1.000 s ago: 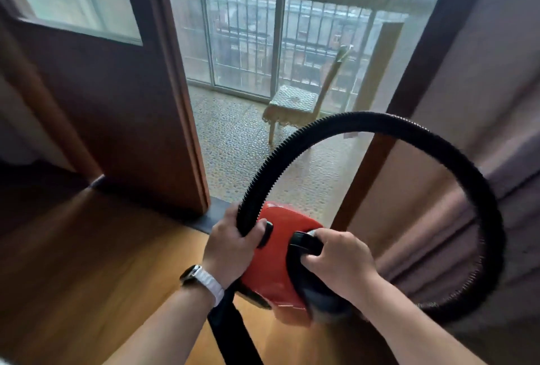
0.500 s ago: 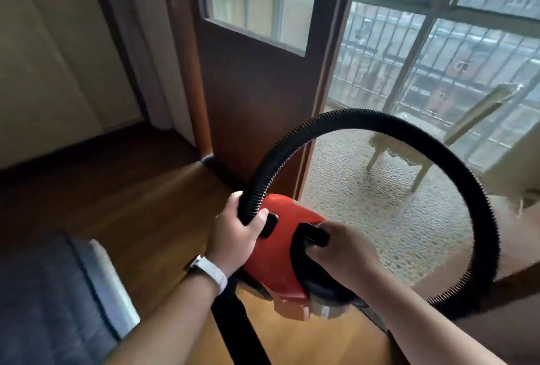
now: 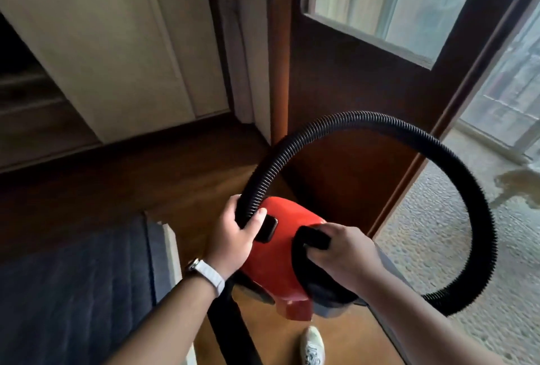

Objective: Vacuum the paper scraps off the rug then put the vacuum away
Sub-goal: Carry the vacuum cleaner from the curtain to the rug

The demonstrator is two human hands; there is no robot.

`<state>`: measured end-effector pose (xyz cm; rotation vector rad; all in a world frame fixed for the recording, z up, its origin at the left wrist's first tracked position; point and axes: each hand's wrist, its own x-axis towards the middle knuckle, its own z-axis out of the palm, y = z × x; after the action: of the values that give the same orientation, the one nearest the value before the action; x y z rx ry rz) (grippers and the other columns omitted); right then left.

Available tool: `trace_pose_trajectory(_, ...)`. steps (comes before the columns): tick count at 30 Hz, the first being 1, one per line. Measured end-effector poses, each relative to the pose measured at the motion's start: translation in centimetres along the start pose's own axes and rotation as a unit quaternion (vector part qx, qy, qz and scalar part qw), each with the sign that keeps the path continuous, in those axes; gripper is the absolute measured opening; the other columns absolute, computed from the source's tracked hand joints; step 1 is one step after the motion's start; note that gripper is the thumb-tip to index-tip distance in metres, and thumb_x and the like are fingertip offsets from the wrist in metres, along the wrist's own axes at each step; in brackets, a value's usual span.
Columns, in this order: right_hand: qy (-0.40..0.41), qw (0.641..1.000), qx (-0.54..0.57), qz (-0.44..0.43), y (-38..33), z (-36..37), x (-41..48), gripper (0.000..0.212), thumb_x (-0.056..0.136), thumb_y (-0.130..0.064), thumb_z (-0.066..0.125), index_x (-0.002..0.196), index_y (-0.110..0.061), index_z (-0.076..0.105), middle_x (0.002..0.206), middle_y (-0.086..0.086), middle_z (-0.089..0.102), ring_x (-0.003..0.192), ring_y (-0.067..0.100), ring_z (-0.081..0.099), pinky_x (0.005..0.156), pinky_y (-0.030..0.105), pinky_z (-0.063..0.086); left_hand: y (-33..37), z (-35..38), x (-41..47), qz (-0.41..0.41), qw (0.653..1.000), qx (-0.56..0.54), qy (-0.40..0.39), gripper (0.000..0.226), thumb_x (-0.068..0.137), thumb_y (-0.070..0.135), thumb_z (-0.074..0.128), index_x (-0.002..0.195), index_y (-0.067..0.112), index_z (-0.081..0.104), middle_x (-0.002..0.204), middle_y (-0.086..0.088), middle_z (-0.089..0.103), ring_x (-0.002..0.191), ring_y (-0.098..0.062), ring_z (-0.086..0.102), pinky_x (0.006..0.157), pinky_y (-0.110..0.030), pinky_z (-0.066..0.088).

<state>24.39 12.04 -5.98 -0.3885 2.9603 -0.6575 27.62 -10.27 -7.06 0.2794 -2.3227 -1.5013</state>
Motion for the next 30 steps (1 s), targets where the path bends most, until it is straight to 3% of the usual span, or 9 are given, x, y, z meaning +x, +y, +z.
trace_pose_trajectory(3,-0.002,1.000,0.005,-0.021,0.2,-0.5,5.4,0.040,0.067,-0.060,0.057,0.094,-0.031,0.064,0.071,-0.006,0.065,0.075,0.019,0.067,0.061,0.028,0.050,0.3,0.5,3.8,-0.022,0.999,0.027,0.003,0.014,0.091,0.024,0.071,0.097,0.028,0.059,0.083,0.015,0.066,0.076,0.002,0.062,0.067,-0.007,0.041)
trace_pose_trajectory(7,0.001,0.998,0.019,-0.052,-0.3,-1.3,12.5,0.038,0.067,-0.061,0.056,0.085,-0.029,0.062,0.058,-0.007,0.051,0.069,0.020,0.066,0.055,0.028,0.043,0.6,0.7,9.1,-0.043,0.997,0.053,0.041,0.014,0.091,0.031,0.070,0.099,0.033,0.059,0.078,0.028,0.065,0.063,0.004,0.060,0.059,-0.009,0.041)
trace_pose_trajectory(12,-0.005,0.996,0.016,-0.091,-2.8,-1.6,19.3,0.031,0.066,-0.059,0.060,0.082,-0.033,0.063,0.060,-0.005,0.057,0.070,0.021,0.067,0.054,0.027,0.039,0.2,-0.8,14.0,-0.064,0.992,0.064,0.092,0.013,0.091,0.039,0.068,0.099,0.035,0.058,0.083,0.027,0.065,0.070,0.002,0.063,0.059,-0.012,0.042)
trace_pose_trajectory(17,-0.017,0.992,0.027,-0.121,-6.4,-0.2,26.3,0.042,0.066,-0.058,0.060,0.104,-0.043,0.068,0.082,-0.004,0.073,0.077,0.021,0.070,0.060,0.025,0.048,-2.3,-3.0,19.3,-0.096,0.984,0.072,0.129,0.014,0.090,0.041,0.069,0.094,0.033,0.058,0.077,0.028,0.064,0.062,0.002,0.061,0.052,-0.011,0.039)
trace_pose_trajectory(22,-0.031,0.992,0.014,-0.120,-11.0,3.1,33.0,0.034,0.067,-0.059,0.060,0.093,-0.039,0.068,0.076,-0.008,0.070,0.072,0.018,0.068,0.060,0.027,0.051,-6.8,-6.4,26.3,-0.111,0.983,0.066,0.132,0.015,0.090,0.043,0.067,0.093,0.031,0.059,0.071,0.026,0.064,0.060,0.001,0.061,0.051,-0.010,0.038)
trace_pose_trajectory(26,-0.044,0.992,-0.013,-0.118,-16.2,5.9,39.8,0.031,0.070,-0.059,0.057,0.090,-0.038,0.065,0.077,-0.009,0.070,0.072,0.016,0.068,0.063,0.029,0.055,-11.4,-9.9,34.2,-0.099,0.987,0.044,0.122,0.012,0.091,0.040,0.069,0.094,0.035,0.059,0.084,0.027,0.065,0.073,0.005,0.062,0.058,-0.006,0.040)
trace_pose_trajectory(30,-0.024,0.989,-0.058,-0.135,-22.3,7.7,46.2,0.035,0.069,-0.064,0.046,0.079,-0.033,0.059,0.066,-0.013,0.062,0.062,0.011,0.063,0.058,0.029,0.055,-14.4,-14.2,41.4,-0.097,0.986,0.013,0.135,0.019,0.085,0.050,0.067,0.093,0.035,0.058,0.087,0.026,0.065,0.076,0.003,0.063,0.059,-0.008,0.041)
